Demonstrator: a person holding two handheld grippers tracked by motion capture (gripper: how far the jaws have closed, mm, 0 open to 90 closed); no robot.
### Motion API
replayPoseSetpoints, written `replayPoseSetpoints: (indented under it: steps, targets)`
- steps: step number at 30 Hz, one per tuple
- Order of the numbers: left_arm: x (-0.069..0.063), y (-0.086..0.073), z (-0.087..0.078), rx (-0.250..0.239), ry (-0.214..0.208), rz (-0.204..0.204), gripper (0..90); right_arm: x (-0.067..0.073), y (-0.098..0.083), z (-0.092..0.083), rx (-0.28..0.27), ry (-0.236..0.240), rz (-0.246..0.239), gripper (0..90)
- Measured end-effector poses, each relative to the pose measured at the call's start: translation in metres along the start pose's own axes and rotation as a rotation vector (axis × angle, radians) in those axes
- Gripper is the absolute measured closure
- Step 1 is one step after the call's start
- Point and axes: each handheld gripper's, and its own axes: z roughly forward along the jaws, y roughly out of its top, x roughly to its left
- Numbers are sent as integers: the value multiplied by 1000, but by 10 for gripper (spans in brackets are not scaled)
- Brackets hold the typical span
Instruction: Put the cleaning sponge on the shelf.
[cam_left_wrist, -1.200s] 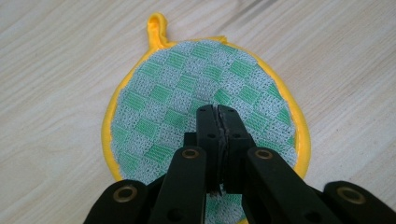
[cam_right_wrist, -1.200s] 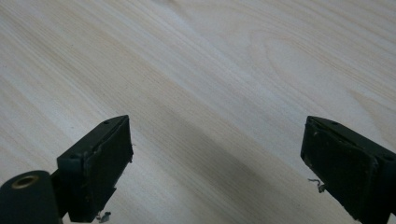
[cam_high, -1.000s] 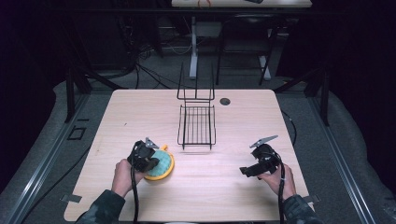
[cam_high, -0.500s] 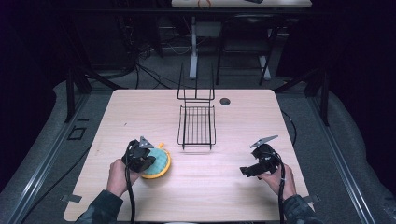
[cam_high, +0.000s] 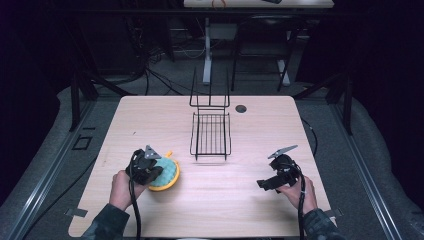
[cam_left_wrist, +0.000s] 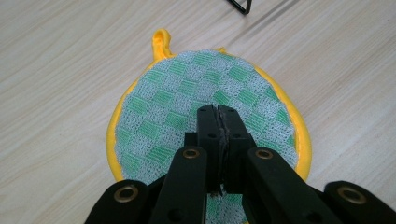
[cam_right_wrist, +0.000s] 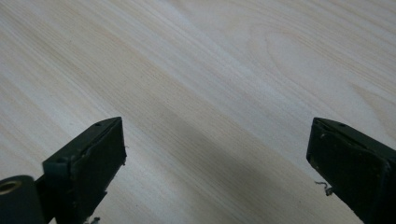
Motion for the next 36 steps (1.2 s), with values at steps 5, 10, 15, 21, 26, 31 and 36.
replayPoseSetpoints:
  steps: [5,10,15,21,26,31,36]
  targets:
    - [-1,2,-4,-9,-2,3,892,1,0,0,7,4,3,25]
    - [-2,3,-6,-20,-4,8,893,0,0,1,15,0,-2,16]
    - [-3,6,-9,-31,-10,8,893,0,0,1,22,0,-5,16]
    - [-5,10,-13,-45,-11,18,893,-1,0,1,28,-4,-17,22]
    - [-6,13,-16,-57,-12,24,893,0,0,2,32,-2,-17,25]
    - [-7,18,-19,-69,-6,37,893,-1,0,2,35,-3,-22,25]
    - [-8,22,-21,-81,-4,45,893,-1,0,2,34,-2,-24,25]
